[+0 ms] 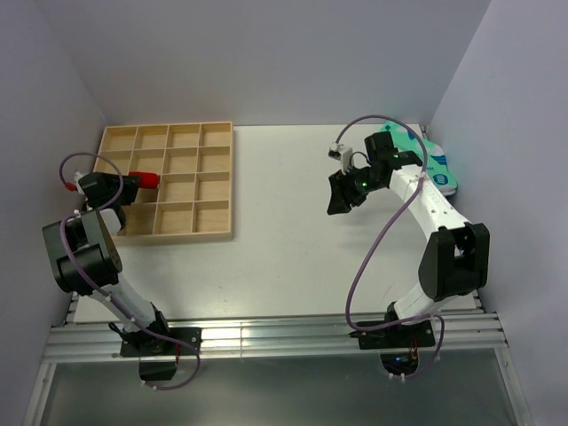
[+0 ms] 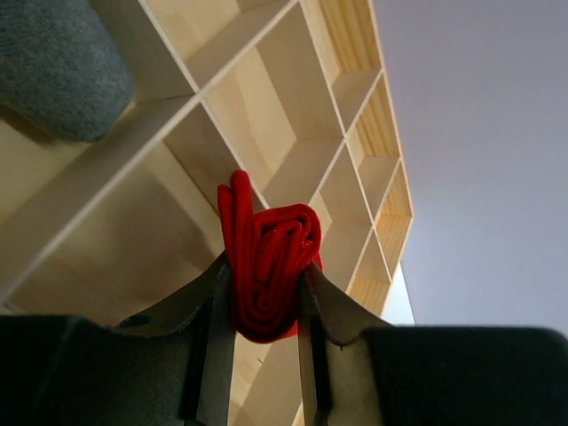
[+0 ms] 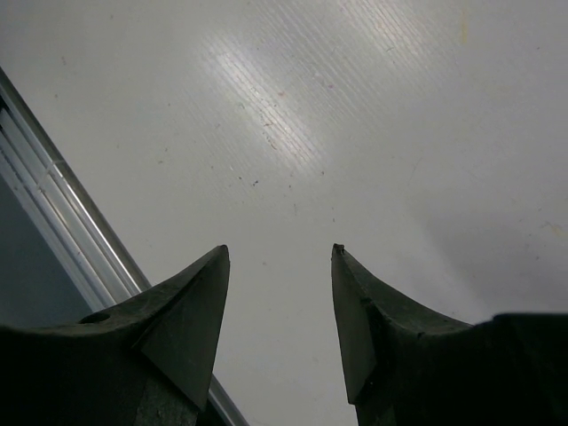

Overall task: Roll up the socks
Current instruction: Place the sock in the storage box.

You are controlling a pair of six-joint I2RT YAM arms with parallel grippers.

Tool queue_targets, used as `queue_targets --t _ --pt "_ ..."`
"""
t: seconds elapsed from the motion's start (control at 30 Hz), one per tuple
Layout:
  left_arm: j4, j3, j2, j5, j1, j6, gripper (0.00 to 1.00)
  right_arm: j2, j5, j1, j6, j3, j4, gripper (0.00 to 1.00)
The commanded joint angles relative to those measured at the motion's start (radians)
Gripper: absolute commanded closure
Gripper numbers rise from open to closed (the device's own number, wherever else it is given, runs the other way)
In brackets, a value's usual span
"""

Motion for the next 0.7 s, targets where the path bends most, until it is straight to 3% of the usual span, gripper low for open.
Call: queue_targets --t 0.0,0.67 --pt "-0.023 0.047 0.027 0.011 0.006 0.005 1.0 -0.012 -0.007 -0.011 -0.023 -0.001 0.02 0.43" --pt "-0.44 0.245 0.163 -0.156 0.003 0.057 1.0 0.03 -0.017 -0.014 -0.026 0.016 0.0 0.44"
